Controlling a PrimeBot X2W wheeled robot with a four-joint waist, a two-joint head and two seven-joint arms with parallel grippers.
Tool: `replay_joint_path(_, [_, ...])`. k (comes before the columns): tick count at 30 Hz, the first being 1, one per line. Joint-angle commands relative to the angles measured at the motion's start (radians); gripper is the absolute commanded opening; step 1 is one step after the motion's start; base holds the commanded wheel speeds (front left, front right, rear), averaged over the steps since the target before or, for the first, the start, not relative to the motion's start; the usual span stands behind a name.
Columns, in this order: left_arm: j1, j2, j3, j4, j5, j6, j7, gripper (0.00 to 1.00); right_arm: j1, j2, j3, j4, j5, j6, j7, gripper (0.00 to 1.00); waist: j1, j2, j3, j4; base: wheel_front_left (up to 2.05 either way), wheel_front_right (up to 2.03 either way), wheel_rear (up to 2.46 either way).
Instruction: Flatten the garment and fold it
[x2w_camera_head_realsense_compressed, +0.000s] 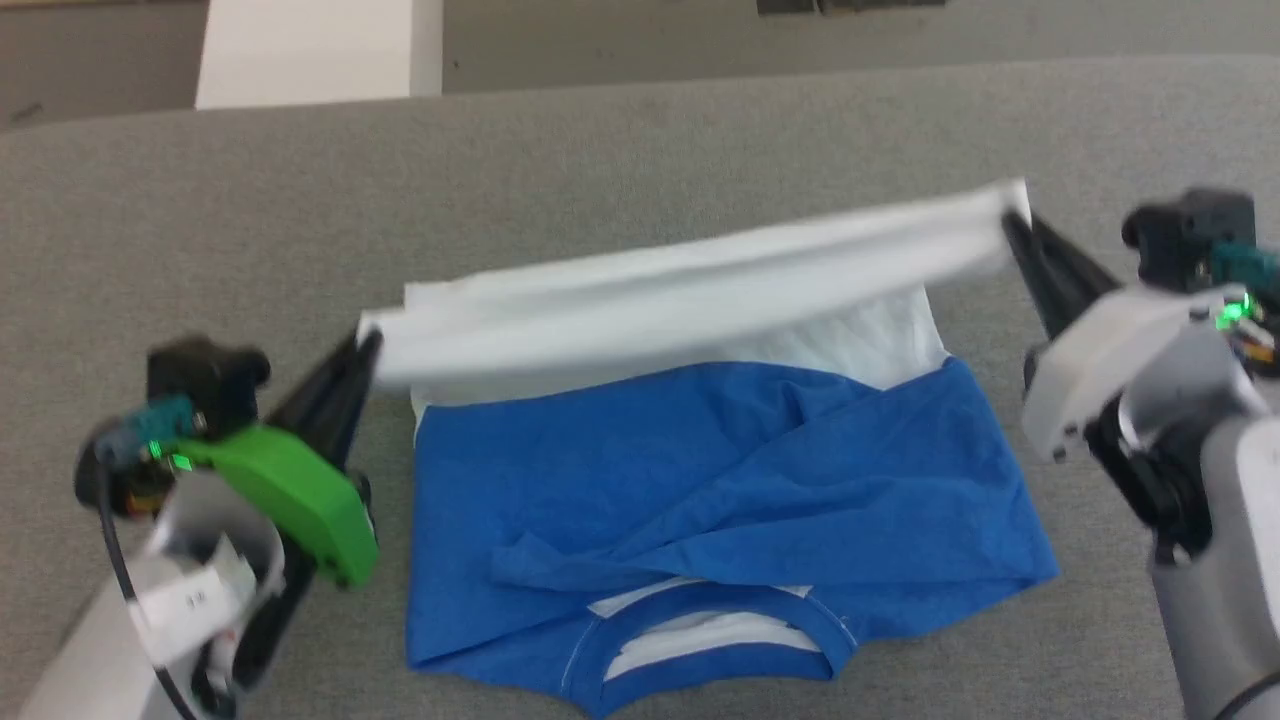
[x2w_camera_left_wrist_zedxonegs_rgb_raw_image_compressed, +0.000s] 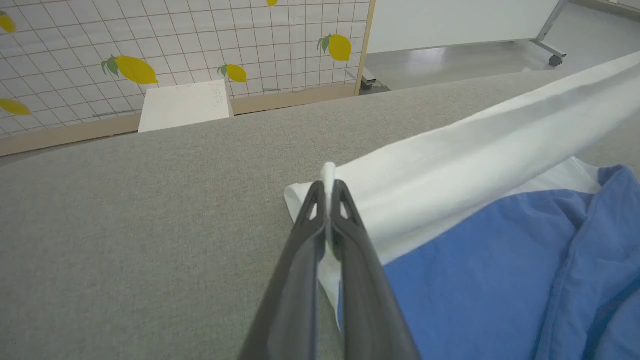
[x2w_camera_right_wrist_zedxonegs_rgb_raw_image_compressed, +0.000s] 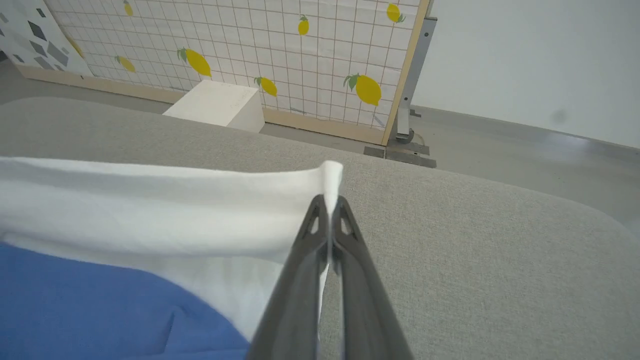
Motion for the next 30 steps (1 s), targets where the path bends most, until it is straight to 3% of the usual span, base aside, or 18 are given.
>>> replay_joint_path(1, [0.048, 0.005, -0.004, -0.019, -0.009, 0.013, 0.004, 0.0, 0.052, 0.003, -0.014, -0.027, -0.002, -0.002, 0.021, 0.0, 0.0002, 0.0, -0.07, 0.02, 0.0, 0.0, 0.0])
replay_joint_path(13, [0.303, -0.038, -0.064, -0.021, -0.057, 0.041, -0.026, 0.0, 0.435, 0.098, -0.183, -0.176, -0.054, -0.002, 0.112, 0.0, 0.0002, 0.0, -0.109, 0.041, 0.0, 0.0, 0.0])
replay_joint_path(16, [0.353, -0.046, -0.089, 0.028, -0.06, 0.042, -0.032, 0.0, 0.526, 0.13, -0.206, -0.165, -0.078, -0.002, 0.122, 0.0, 0.0002, 0.0, -0.114, 0.038, 0.0, 0.0, 0.0])
replay_joint_path(22, [0.366, -0.065, -0.124, 0.107, -0.049, 0.025, -0.051, 0.0, 0.556, 0.15, -0.194, -0.091, -0.087, -0.002, 0.122, 0.0, 0.0002, 0.0, -0.119, 0.036, 0.0, 0.0, 0.0])
replay_joint_path(23, [0.365, -0.069, -0.126, 0.118, -0.049, 0.025, -0.055, 0.14, 0.559, 0.153, -0.19, -0.081, -0.086, -0.002, 0.127, 0.0, 0.0002, 0.0, -0.121, 0.036, 0.0, 0.0, 0.0])
replay_joint_path(24, [0.364, -0.075, -0.127, 0.13, -0.052, 0.024, -0.059, 0.81, 0.562, 0.154, -0.183, -0.076, -0.085, -0.002, 0.127, 0.49, 0.0002, 0.0, -0.125, 0.038, 0.0, 0.0, 0.0])
replay_joint_path(25, [0.365, -0.081, -0.127, 0.143, -0.054, 0.027, -0.064, 1.0, 0.566, 0.156, -0.185, -0.07, -0.083, -0.002, 0.128, 0.49, 0.0002, 0.0, -0.131, 0.04, 0.0, 0.0, 0.0])
replay_joint_path(26, [0.366, -0.085, -0.128, 0.151, -0.056, 0.028, -0.068, 1.0, 0.572, 0.158, -0.186, -0.065, -0.08, -0.002, 0.133, 1.0, 0.0002, 0.0, -0.136, 0.042, 0.0, 0.0, 0.0])
replay_joint_path(30, [0.385, -0.108, -0.114, 0.174, -0.069, 0.043, -0.105, 1.0, 0.608, 0.166, -0.211, -0.068, -0.073, -0.002, 0.147, 1.0, 0.0002, 0.0, -0.164, 0.055, 0.0, 0.0, 0.0])
